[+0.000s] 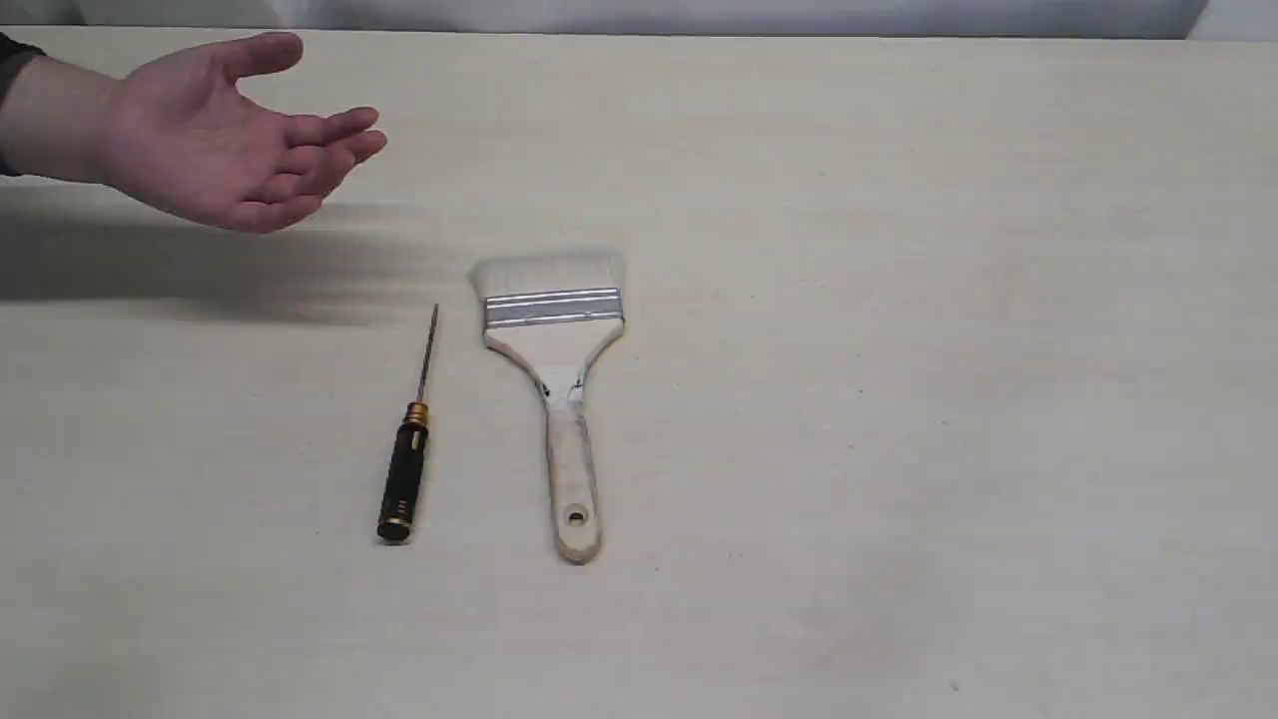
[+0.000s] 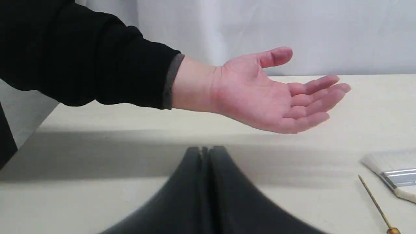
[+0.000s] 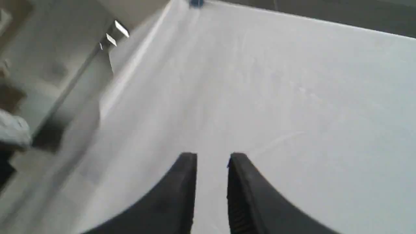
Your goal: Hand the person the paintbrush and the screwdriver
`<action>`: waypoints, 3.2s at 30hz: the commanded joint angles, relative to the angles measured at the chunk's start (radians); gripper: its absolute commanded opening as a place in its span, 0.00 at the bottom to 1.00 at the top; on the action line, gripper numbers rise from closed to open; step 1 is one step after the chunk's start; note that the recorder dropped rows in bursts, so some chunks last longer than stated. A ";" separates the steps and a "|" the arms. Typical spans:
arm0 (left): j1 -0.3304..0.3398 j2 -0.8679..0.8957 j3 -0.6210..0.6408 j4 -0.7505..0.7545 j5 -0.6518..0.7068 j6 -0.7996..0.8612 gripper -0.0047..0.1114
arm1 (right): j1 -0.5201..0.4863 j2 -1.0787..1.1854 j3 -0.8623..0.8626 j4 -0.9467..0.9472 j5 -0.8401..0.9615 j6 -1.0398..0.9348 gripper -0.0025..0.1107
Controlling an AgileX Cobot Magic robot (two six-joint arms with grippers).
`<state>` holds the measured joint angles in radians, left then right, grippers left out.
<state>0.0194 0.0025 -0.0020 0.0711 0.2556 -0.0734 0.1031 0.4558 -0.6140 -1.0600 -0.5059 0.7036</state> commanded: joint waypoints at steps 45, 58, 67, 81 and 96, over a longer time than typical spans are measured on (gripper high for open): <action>-0.008 -0.002 0.002 -0.004 -0.004 -0.002 0.04 | 0.644 1.578 -0.809 0.851 1.214 -0.278 0.51; -0.008 -0.002 0.002 -0.004 -0.004 -0.002 0.04 | 0.644 1.690 -0.851 0.997 1.202 -0.377 0.51; -0.008 -0.002 0.002 0.000 -0.008 -0.002 0.04 | 0.644 1.766 -0.863 1.000 1.205 -0.367 0.50; -0.008 -0.002 0.002 0.000 -0.008 -0.002 0.04 | 0.644 1.775 -0.982 0.864 1.427 -0.355 0.06; -0.008 -0.002 0.002 -0.004 -0.003 -0.002 0.04 | 0.823 1.632 -1.376 0.872 1.428 -0.465 0.06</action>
<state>0.0194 0.0025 -0.0020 0.0711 0.2556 -0.0734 0.9106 2.0901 -1.9615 -0.1863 0.9562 0.2656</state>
